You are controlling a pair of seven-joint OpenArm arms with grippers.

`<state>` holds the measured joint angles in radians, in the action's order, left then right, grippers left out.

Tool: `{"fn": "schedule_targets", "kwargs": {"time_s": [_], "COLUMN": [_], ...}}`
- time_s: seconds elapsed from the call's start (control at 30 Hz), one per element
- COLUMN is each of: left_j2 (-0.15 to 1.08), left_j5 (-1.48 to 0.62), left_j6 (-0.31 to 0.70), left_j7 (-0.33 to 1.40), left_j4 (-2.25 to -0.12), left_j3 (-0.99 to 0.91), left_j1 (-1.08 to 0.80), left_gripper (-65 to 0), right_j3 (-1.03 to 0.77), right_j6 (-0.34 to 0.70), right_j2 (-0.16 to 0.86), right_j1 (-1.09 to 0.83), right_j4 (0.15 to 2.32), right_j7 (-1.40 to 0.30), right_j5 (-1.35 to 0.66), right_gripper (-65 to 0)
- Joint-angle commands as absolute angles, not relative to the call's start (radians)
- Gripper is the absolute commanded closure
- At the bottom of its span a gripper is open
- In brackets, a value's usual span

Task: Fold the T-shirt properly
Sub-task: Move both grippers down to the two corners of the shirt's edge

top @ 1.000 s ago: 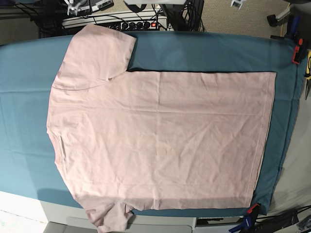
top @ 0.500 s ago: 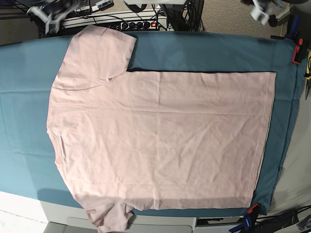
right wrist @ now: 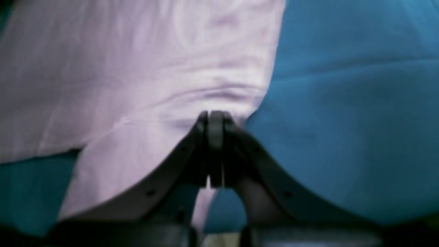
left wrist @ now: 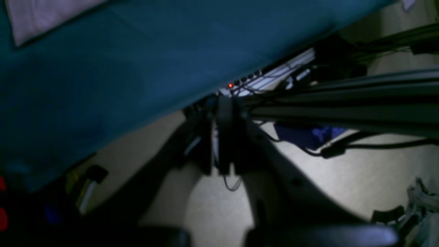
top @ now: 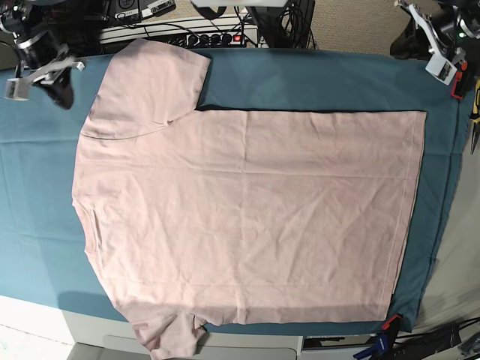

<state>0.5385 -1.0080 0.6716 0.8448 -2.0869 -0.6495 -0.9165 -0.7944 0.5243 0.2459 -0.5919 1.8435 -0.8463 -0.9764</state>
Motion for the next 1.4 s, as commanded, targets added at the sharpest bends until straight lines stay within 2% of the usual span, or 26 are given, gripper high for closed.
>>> {"fn": "schedule_targets", "kwargs": {"time_s": [0.0,0.17,0.27,0.37,0.63,0.67,0.7,0.77,0.8,1.0,1.37], "left_j2": [0.549,0.549,0.548,0.549,0.548,0.548,0.548,0.548,0.548,0.546,0.546], "left_j5": [-1.033,-1.029,-1.012,-0.973,-0.941,-0.941,-0.941,-0.934,-0.933,-0.926,-0.927], "left_j6": [0.679,0.679,0.678,0.675,0.671,0.671,0.671,0.671,0.671,0.671,0.671], "left_j7": [0.831,0.83,0.822,0.785,0.74,0.74,0.74,0.74,0.74,0.74,0.74], "left_j4": [-2.099,-2.098,-2.098,-2.098,-2.098,-2.098,-2.098,-2.098,-2.098,-2.098,-2.098], "left_j3": [-0.659,-0.659,-0.659,-0.659,-0.659,-0.659,-0.659,-0.659,-0.659,-0.659,-0.659], "left_j1": [-0.921,-0.911,-0.912,-0.911,-0.91,-0.91,-0.91,-0.908,-0.905,-0.894,-0.894], "left_gripper": [-3.9,-3.9,-3.9,-3.9,-3.9,-3.9,-3.9,-3.9,-3.9,-3.9,-3.9], "right_j3": [-0.815,-0.832,-0.833,-0.833,-0.832,-0.832,-0.832,-0.832,-0.832,-0.832,-0.822], "right_j6": [0.527,0.531,0.54,0.691,0.698,0.698,0.698,0.698,0.698,0.698,0.698], "right_j2": [0.258,0.262,0.253,0.241,0.194,0.193,0.193,0.194,0.194,0.194,0.19], "right_j1": [-0.568,-0.479,-0.491,-0.501,-0.499,-0.498,-0.499,-0.501,-0.502,-0.504,-0.505], "right_j4": [1.798,1.56,1.552,1.557,1.579,1.579,1.579,1.579,1.579,1.579,1.575], "right_j7": [-0.849,-1.005,-1.005,-0.963,-0.908,-0.915,-0.922,-0.926,-0.932,-1.022,-1.084], "right_j5": [-1.032,-1.242,-1.236,-1.166,-1.062,-1.063,-1.065,-1.067,-1.081,-1.175,-1.18], "right_gripper": [0.0,0.0,0.0,0.0,0.0,-1.7,-8.0,-24.7,-29.9,-30.8,-30.8]}}
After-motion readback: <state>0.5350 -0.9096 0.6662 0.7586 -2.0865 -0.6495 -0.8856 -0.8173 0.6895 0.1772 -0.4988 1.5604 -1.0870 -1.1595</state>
